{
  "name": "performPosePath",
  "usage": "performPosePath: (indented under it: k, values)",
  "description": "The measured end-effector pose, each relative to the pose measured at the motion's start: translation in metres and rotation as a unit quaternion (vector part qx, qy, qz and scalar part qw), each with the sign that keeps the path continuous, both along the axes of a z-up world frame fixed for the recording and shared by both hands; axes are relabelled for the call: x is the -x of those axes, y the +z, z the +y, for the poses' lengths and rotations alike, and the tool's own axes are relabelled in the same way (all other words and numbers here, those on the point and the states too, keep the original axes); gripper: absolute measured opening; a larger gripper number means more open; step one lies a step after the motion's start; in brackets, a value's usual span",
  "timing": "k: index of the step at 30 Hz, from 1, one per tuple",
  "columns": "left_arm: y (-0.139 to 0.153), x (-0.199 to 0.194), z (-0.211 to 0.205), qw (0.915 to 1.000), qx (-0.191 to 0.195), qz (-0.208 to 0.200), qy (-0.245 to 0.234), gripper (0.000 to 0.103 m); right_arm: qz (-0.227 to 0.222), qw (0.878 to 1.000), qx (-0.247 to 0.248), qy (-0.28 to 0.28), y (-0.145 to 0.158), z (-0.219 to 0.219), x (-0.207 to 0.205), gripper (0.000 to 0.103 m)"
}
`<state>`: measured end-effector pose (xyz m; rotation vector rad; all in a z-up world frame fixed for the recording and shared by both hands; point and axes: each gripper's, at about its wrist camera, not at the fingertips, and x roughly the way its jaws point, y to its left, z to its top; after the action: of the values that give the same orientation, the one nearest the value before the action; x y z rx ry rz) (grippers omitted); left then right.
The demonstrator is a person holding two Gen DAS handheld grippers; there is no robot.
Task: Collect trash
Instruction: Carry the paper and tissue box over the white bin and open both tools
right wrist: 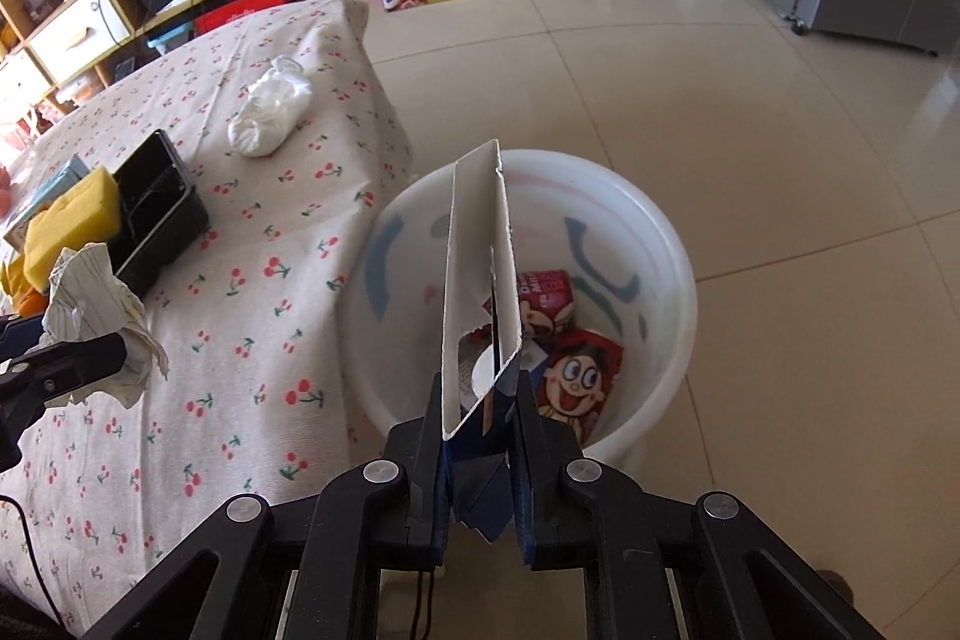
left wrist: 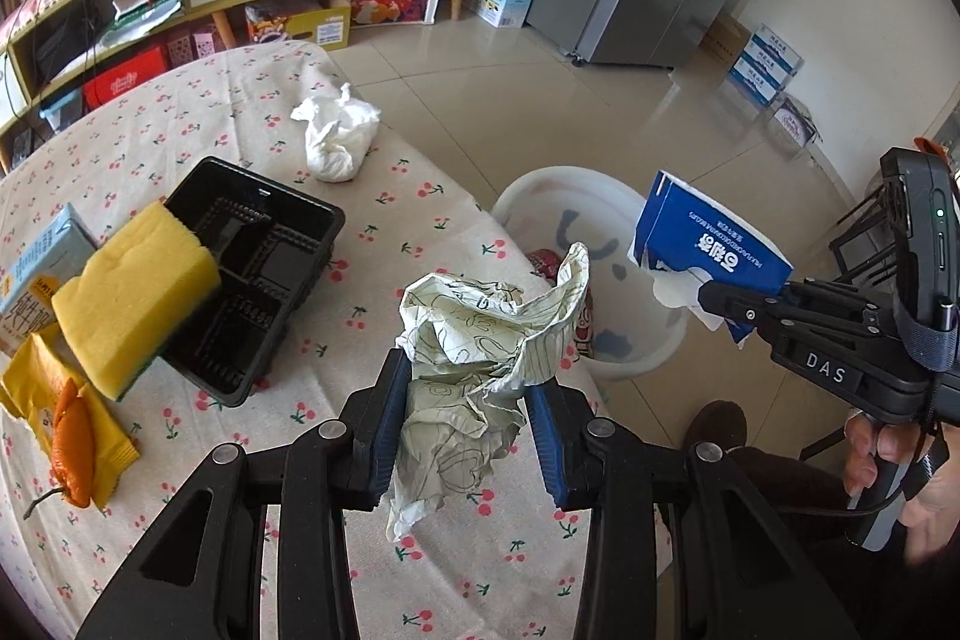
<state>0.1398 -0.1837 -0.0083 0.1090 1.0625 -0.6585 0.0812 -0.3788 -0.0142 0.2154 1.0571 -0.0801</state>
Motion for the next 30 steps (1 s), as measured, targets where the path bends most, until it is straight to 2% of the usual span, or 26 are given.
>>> performPosePath:
  k: [6, 10, 16, 26, 28, 30]
  values:
    - [-0.006, -0.006, -0.020, 0.9999, 0.005, -0.001, -0.013, 0.040, 0.012, 1.000, -0.001, -0.013, -0.011, -0.016, -0.001, 0.023]
    - [-0.011, -0.011, -0.033, 0.9997, 0.016, 0.010, -0.016, 0.040, 0.015, 1.000, 0.001, -0.016, -0.009, -0.024, 0.006, 0.033]
    - [-0.018, -0.011, -0.062, 0.9992, 0.022, 0.003, -0.032, 0.040, 0.005, 1.000, 0.014, -0.021, -0.001, -0.037, 0.028, 0.048]
    - [-0.017, -0.007, -0.090, 0.9968, 0.038, -0.023, -0.067, 0.041, 0.007, 0.999, 0.024, -0.037, -0.001, -0.059, 0.063, 0.052]
    - [-0.014, -0.005, -0.091, 0.9956, 0.047, -0.034, -0.073, 0.044, 0.008, 0.999, 0.024, -0.041, -0.002, -0.063, 0.068, 0.052]
    - [-0.012, -0.004, -0.093, 0.9953, 0.044, -0.042, -0.076, 0.066, 0.008, 0.999, 0.023, -0.044, -0.002, -0.065, 0.070, 0.053]
